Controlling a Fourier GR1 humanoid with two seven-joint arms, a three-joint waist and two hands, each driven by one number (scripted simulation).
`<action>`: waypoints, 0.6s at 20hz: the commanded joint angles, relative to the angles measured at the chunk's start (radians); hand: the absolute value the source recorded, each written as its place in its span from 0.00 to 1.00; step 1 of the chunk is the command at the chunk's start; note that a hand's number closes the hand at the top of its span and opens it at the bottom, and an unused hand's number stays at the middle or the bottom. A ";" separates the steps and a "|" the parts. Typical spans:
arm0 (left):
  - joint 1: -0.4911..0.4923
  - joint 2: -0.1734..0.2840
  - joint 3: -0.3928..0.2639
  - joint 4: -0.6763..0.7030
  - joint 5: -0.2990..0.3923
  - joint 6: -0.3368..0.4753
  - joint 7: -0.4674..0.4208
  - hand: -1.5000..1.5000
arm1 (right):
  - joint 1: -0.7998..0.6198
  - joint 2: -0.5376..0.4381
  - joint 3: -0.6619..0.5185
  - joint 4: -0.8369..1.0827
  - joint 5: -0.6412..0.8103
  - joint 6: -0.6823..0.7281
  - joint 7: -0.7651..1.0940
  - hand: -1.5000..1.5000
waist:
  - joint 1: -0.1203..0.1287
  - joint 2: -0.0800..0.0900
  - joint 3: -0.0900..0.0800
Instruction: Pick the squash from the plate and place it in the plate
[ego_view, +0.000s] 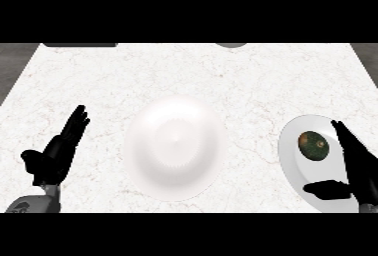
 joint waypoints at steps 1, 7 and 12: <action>-0.024 -0.031 0.014 0.019 -0.026 -0.003 0.002 0.50 | -0.039 0.039 -0.047 0.111 0.029 0.039 -0.060 0.00 | 0.000 0.000 0.000; -0.009 -0.066 0.012 0.031 -0.072 0.001 -0.033 0.50 | -0.117 0.123 -0.040 0.226 0.127 0.039 -0.043 0.00 | 0.002 0.000 0.000; 0.027 -0.050 0.065 0.050 -0.068 -0.041 -0.080 0.50 | -0.172 0.150 -0.097 0.285 0.155 0.058 -0.053 0.00 | 0.002 0.000 0.000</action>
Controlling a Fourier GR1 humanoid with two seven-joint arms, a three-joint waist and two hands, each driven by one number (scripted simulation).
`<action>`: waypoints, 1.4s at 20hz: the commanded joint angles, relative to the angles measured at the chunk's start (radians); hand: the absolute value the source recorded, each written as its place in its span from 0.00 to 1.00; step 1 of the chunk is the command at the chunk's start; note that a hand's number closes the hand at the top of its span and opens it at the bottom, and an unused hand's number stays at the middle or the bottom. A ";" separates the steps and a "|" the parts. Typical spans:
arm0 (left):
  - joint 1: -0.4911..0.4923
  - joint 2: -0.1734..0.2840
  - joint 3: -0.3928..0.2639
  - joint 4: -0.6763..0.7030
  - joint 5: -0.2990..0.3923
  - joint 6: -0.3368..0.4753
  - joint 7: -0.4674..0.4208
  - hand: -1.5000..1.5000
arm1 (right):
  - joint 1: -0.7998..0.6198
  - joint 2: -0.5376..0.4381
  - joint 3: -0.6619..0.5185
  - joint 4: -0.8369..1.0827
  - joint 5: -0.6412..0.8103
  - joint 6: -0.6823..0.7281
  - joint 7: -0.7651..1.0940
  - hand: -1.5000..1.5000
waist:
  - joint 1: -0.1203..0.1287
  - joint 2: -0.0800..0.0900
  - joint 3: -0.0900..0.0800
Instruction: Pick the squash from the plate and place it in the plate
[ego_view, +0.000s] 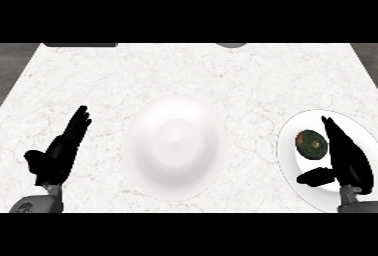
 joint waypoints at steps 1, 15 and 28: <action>-0.013 -0.034 -0.003 -0.023 -0.036 0.011 0.035 0.50 | -0.061 0.029 -0.055 0.063 0.032 0.036 -0.007 0.00 | -0.001 0.000 0.001; 0.020 -0.026 0.051 0.015 -0.024 -0.043 -0.033 0.50 | -0.059 0.067 -0.060 0.238 0.059 -0.056 -0.296 1.00 | -0.002 0.001 0.001; 0.026 -0.022 0.067 -0.014 -0.034 -0.041 -0.016 0.50 | 0.256 -0.050 -0.005 -0.232 0.033 0.027 -0.511 1.00 | -0.015 -0.003 0.000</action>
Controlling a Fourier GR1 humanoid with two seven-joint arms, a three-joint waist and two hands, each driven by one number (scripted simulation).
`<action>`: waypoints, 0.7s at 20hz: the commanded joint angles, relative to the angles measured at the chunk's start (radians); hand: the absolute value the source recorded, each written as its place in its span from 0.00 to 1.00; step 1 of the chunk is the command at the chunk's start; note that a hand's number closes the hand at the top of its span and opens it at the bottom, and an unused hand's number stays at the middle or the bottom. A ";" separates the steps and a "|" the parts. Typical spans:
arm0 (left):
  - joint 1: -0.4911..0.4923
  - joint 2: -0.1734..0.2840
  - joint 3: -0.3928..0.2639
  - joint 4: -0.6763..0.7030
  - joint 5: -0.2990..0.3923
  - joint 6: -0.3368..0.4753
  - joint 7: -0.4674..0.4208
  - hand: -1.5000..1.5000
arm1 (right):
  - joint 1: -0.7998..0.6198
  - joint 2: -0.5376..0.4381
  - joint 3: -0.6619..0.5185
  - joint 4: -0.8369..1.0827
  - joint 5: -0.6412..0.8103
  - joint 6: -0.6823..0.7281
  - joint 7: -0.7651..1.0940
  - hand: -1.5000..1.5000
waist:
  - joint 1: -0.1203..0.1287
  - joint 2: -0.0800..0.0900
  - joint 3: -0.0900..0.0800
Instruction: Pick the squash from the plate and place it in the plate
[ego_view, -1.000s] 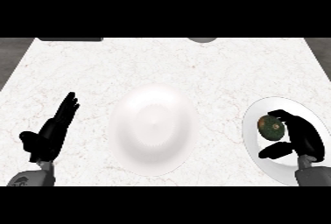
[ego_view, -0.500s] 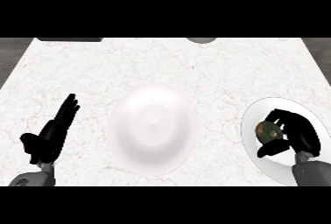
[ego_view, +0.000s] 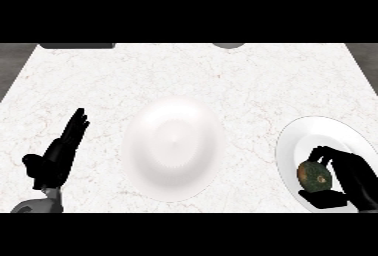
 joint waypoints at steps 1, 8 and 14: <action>0.021 0.031 0.018 -0.025 0.006 -0.031 -0.009 0.50 | 0.150 -0.005 0.019 -0.212 -0.015 0.002 -0.041 1.00 | -0.001 0.003 0.006; 0.001 -0.018 0.006 0.024 -0.008 -0.007 -0.012 0.50 | 0.286 -0.046 -0.053 -0.601 -0.051 0.067 0.010 1.00 | -0.006 0.004 0.006; -0.001 -0.026 0.003 -0.015 -0.009 -0.003 0.026 0.50 | 0.233 0.026 -0.084 -0.731 -0.060 0.038 0.042 1.00 | 0.004 0.005 0.006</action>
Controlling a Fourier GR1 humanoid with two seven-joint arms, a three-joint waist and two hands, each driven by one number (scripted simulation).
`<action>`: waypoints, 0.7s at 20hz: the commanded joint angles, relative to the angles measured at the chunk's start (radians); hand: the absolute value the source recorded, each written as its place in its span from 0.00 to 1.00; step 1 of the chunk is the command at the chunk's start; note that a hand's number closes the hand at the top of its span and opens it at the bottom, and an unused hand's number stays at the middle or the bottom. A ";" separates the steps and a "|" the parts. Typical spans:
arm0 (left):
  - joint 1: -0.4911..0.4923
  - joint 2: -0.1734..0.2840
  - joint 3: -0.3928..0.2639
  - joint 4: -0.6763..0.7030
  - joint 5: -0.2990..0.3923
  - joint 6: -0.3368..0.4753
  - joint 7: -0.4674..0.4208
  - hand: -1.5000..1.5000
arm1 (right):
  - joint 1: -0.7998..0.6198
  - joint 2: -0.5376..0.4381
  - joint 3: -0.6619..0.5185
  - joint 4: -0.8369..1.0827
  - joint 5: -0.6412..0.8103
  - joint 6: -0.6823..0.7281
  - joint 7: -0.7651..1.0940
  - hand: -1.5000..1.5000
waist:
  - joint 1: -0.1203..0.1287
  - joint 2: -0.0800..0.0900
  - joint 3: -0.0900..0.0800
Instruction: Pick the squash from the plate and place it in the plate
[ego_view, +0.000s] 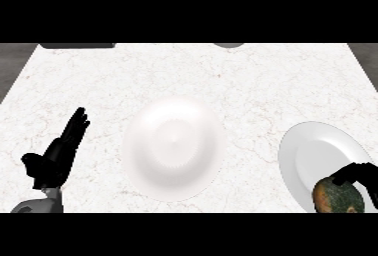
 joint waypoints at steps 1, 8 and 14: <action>-0.002 -0.018 -0.014 0.007 -0.021 0.008 -0.023 0.50 | -0.050 0.045 0.003 -0.121 0.016 0.013 0.067 1.00 | 0.007 0.002 0.000; 0.003 -0.018 -0.010 -0.031 -0.028 0.001 0.012 0.50 | -0.212 0.103 0.101 -0.232 0.050 0.177 0.268 1.00 | 0.013 0.002 0.000; -0.012 0.003 0.017 0.036 -0.024 -0.032 -0.032 0.50 | -0.503 0.202 0.288 -0.109 0.156 0.282 0.472 1.00 | 0.018 0.003 0.000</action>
